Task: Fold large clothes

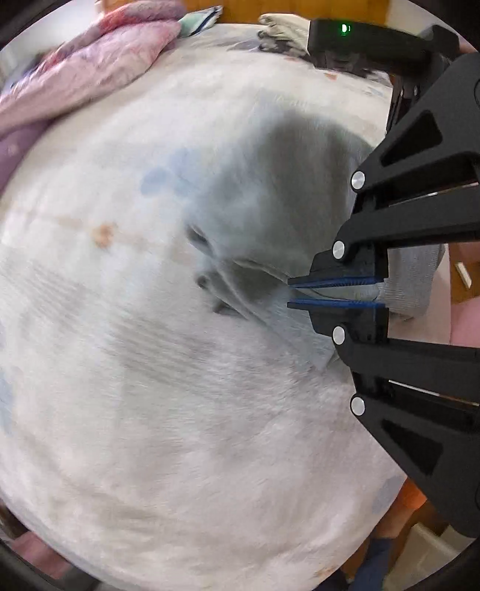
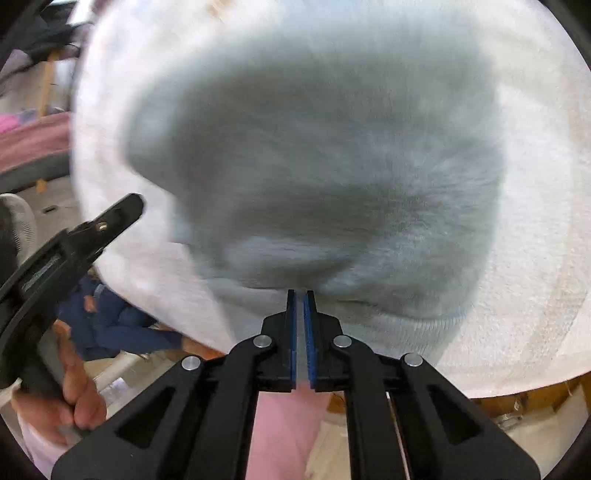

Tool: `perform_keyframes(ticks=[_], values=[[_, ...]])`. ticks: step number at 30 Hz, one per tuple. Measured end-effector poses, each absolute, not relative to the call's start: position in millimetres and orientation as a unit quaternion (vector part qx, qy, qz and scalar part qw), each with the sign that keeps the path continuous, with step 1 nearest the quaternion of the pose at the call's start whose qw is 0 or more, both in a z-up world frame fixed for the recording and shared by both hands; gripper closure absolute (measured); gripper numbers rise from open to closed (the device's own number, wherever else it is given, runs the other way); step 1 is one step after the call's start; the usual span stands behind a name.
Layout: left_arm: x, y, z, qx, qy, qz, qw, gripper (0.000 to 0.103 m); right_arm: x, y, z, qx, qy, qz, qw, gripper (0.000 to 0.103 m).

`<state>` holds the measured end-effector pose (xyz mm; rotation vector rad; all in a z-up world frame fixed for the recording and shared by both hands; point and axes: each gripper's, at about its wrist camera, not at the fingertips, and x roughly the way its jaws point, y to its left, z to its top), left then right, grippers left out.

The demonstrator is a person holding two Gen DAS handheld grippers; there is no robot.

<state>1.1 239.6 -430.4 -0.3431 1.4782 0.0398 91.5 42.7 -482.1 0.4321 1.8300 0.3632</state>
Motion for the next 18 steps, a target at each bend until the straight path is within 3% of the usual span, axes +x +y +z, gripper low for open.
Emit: perform_keyframes(ticks=[5,12,15,18], values=[[46,209,-405,-0.112,0.654,-0.037,0.747,0.095,120,-5,-441,0.226,0.729,0.090,0.640,0.097],[98,193,-495,-0.082,0.684,-0.003,0.725,0.096,146,-7,-477,0.139,0.739,0.059,0.657,0.097],[108,193,-504,-0.069,0.682,-0.023,0.728,0.097,156,-18,-488,0.156,0.727,0.042,0.667,0.098],[112,196,-479,-0.040,0.673,-0.015,0.738,0.095,153,-26,-476,0.178,0.740,0.029,0.648,0.097]])
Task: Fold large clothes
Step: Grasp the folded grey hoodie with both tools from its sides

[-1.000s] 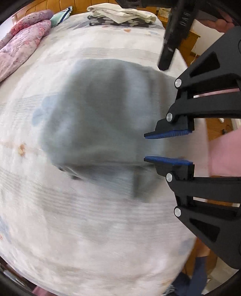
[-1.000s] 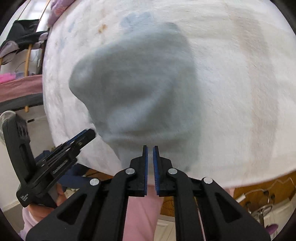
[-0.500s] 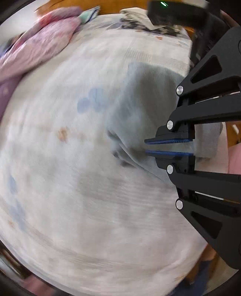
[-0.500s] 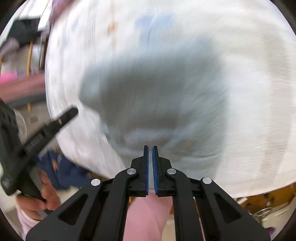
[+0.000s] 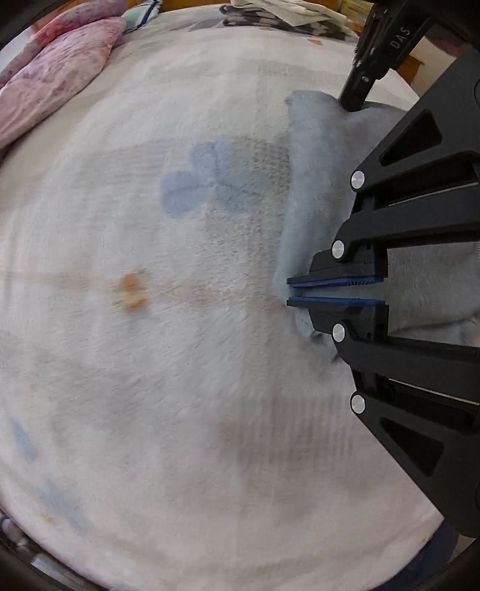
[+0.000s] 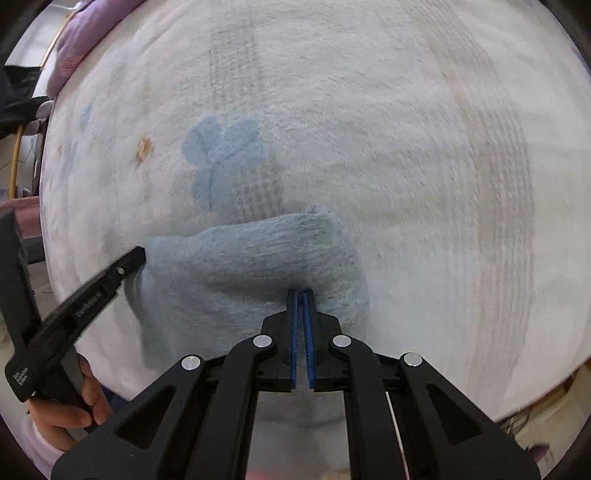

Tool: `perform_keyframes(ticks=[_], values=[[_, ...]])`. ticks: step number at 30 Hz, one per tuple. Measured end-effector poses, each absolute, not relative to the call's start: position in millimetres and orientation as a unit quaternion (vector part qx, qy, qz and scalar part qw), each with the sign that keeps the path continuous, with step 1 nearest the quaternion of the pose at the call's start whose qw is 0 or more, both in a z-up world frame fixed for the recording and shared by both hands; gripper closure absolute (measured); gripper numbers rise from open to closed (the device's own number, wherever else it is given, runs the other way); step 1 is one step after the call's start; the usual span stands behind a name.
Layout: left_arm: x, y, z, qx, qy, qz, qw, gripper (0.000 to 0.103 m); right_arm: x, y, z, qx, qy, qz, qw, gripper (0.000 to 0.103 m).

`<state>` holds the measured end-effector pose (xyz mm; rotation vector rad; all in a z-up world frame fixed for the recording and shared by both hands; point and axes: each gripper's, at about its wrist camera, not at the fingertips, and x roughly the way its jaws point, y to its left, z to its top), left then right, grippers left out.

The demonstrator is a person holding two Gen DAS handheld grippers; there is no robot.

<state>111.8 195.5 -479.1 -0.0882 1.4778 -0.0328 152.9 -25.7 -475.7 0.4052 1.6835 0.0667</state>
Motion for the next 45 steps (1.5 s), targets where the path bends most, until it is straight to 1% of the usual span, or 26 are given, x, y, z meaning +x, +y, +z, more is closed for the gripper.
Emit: perform_keyframes(ticks=[1,2,3,5,8,10,11,13,15,16,17,19,21,22,23,24,25,26,28,32,36,37,39,40,43,45], values=[[109,199,-468,-0.029,0.659,0.006,0.752,0.083,147,-25,-467,0.186,0.739,0.036,0.647,0.097],[103,205,-453,-0.028,0.643,0.023,0.765,0.078,136,-17,-459,0.204,0.738,0.052,0.641,0.097],[95,212,-441,-0.050,0.635,0.018,0.770,0.076,129,-18,-458,0.219,0.742,0.063,0.630,0.097],[72,225,-429,-0.108,0.633,0.008,0.767,0.076,101,-13,-467,0.226,0.769,0.072,0.594,0.097],[36,232,-439,-0.152,0.657,-0.007,0.738,0.076,62,-1,-504,0.216,0.790,0.094,0.566,0.098],[17,226,-453,-0.146,0.684,-0.009,0.715,0.076,45,-2,-523,0.253,0.791,0.102,0.547,0.103],[4,221,-464,-0.140,0.703,-0.010,0.697,0.076,35,-6,-528,0.299,0.794,0.095,0.521,0.103],[-24,214,-487,-0.135,0.730,-0.016,0.669,0.076,29,-3,-527,0.317,0.790,0.098,0.515,0.103],[-42,209,-503,-0.121,0.750,-0.019,0.650,0.077,24,5,-519,0.272,0.800,0.116,0.522,0.103],[-53,207,-515,-0.107,0.762,-0.015,0.639,0.077,23,7,-516,0.264,0.802,0.121,0.522,0.100],[-58,207,-521,-0.099,0.769,-0.010,0.631,0.077,22,8,-513,0.262,0.802,0.125,0.522,0.100],[-67,215,-523,-0.127,0.768,0.001,0.628,0.077,24,7,-505,0.254,0.799,0.134,0.528,0.099],[-65,222,-516,-0.144,0.760,0.011,0.633,0.076,30,6,-494,0.228,0.791,0.135,0.551,0.096],[-62,224,-511,-0.135,0.757,0.018,0.639,0.071,34,5,-491,0.218,0.788,0.132,0.560,0.089],[-59,227,-506,-0.127,0.753,0.022,0.646,0.066,37,0,-490,0.217,0.785,0.130,0.565,0.072],[-56,228,-502,-0.125,0.748,0.023,0.651,0.057,39,-10,-488,0.226,0.781,0.133,0.567,0.062],[-52,231,-496,-0.125,0.741,0.023,0.659,0.052,38,-19,-485,0.241,0.775,0.139,0.568,0.044],[-47,234,-489,-0.127,0.733,0.023,0.667,0.049,39,-25,-481,0.248,0.766,0.141,0.576,0.031],[-35,238,-478,-0.135,0.719,0.020,0.681,0.032,35,-39,-472,0.246,0.752,0.136,0.597,0.020],[-12,250,-471,-0.188,0.703,-0.001,0.686,0.031,33,-61,-466,0.243,0.743,0.133,0.609,0.015],[10,267,-476,-0.217,0.692,-0.019,0.688,0.025,40,-56,-471,0.236,0.740,0.122,0.617,0.013],[19,271,-480,-0.237,0.692,-0.042,0.680,0.022,41,-61,-471,0.232,0.740,0.124,0.620,0.013],[31,276,-489,-0.259,0.689,-0.073,0.673,0.021,54,-43,-476,0.216,0.737,0.130,0.627,0.013],[38,283,-496,-0.265,0.686,-0.087,0.672,0.019,58,-39,-476,0.208,0.735,0.136,0.631,0.012],[58,285,-514,-0.266,0.693,-0.126,0.659,0.014,68,-39,-477,0.196,0.732,0.153,0.634,0.012],[70,281,-534,-0.259,0.708,-0.155,0.639,0.014,72,-36,-482,0.198,0.731,0.163,0.632,0.012]])
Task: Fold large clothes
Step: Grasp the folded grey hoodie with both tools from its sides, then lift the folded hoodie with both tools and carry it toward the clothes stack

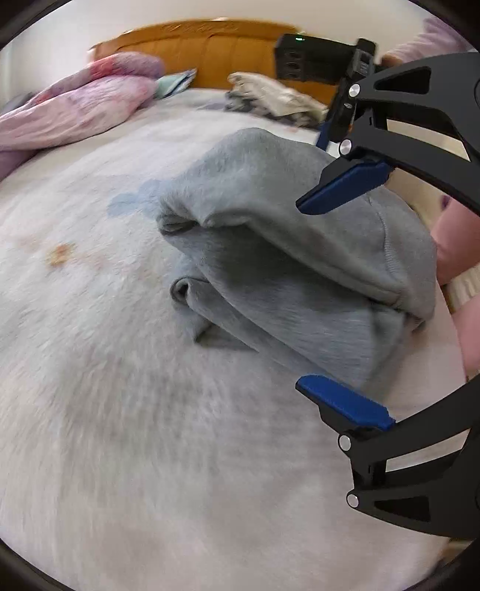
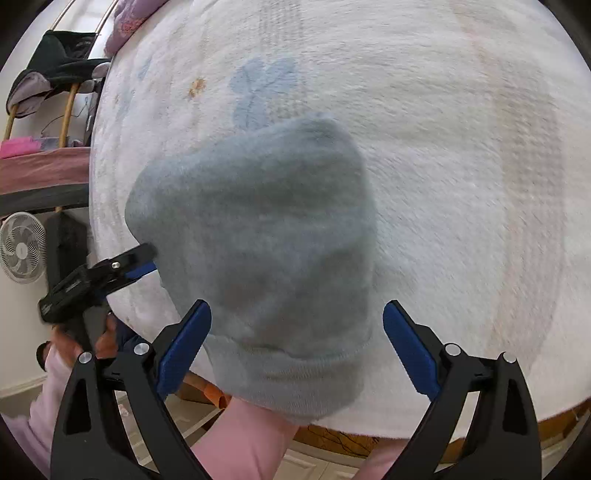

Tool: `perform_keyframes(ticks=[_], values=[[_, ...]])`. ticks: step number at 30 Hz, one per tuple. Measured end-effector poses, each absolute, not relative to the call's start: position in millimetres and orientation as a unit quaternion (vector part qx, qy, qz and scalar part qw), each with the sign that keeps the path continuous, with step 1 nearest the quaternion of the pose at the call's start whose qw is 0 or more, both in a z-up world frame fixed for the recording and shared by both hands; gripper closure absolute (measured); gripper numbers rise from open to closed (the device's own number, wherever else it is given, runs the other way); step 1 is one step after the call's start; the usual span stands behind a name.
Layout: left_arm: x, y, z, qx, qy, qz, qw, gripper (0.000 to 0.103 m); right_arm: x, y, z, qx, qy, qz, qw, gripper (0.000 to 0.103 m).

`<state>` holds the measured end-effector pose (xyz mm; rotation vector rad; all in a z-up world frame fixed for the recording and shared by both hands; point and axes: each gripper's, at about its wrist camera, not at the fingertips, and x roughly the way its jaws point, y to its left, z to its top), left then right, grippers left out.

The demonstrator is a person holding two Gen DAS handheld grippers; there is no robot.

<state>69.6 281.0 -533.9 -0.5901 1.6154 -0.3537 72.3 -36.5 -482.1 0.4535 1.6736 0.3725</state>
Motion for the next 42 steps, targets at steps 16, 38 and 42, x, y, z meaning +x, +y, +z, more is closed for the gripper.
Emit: perform_keyframes(ticks=[16,38,42], values=[[84,221,-608,-0.339,0.767,-0.261,0.478,0.005,80,-66,-566,0.281,0.750,0.231,0.552,0.006],[87,174,-455,-0.220,0.718,-0.095,0.653,0.056,28,-90,-462,0.332,0.719,0.161,0.589,0.055],[68,164,-392,-0.211,0.704,-0.098,0.671,0.056,20,-106,-411,0.326,0.701,0.169,0.611,0.055]])
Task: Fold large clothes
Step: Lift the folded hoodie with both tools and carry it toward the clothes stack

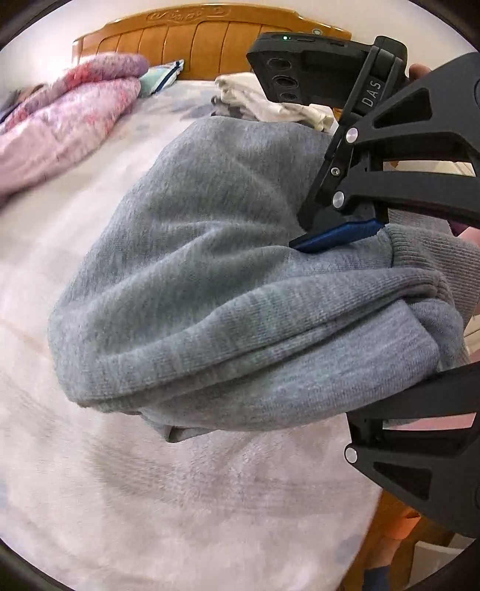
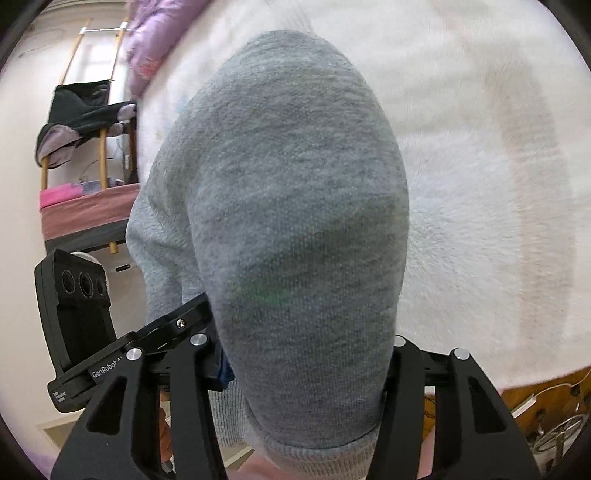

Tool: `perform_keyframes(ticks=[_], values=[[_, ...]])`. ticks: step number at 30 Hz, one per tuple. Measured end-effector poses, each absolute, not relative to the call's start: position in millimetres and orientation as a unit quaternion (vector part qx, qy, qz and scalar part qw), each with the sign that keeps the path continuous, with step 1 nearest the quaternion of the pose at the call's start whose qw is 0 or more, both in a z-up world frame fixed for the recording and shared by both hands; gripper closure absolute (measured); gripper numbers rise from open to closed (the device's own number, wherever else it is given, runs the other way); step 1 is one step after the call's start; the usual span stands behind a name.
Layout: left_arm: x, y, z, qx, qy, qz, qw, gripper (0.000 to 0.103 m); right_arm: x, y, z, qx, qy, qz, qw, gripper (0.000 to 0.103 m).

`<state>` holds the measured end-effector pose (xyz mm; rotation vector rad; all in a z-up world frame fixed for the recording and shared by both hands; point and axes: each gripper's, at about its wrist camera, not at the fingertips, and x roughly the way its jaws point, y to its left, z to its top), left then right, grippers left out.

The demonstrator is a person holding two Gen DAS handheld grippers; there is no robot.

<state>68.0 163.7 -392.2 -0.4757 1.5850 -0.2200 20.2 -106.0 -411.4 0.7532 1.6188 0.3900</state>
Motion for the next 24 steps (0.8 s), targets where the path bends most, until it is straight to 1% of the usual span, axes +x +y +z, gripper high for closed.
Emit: perform_keyframes(ticks=[3,6,11,18,24], values=[[56,147,-341,-0.195,0.682,-0.103,0.697,0.056,14,-124,-374,0.330,0.683,0.178,0.627,0.055],[49,127,-301,-0.179,0.659,-0.108,0.722,0.056,6,-147,-334,0.324,0.658,0.190,0.653,0.054],[30,87,-254,-0.171,0.626,-0.103,0.754,0.056,-5,-182,-295,0.313,0.627,0.206,0.683,0.054],[-3,29,-221,-0.171,0.606,-0.097,0.771,0.056,-20,-211,-277,0.301,0.614,0.216,0.697,0.054],[-22,-14,-212,-0.150,0.607,-0.124,0.771,0.056,-45,-243,-266,0.320,0.609,0.191,0.700,0.053]])
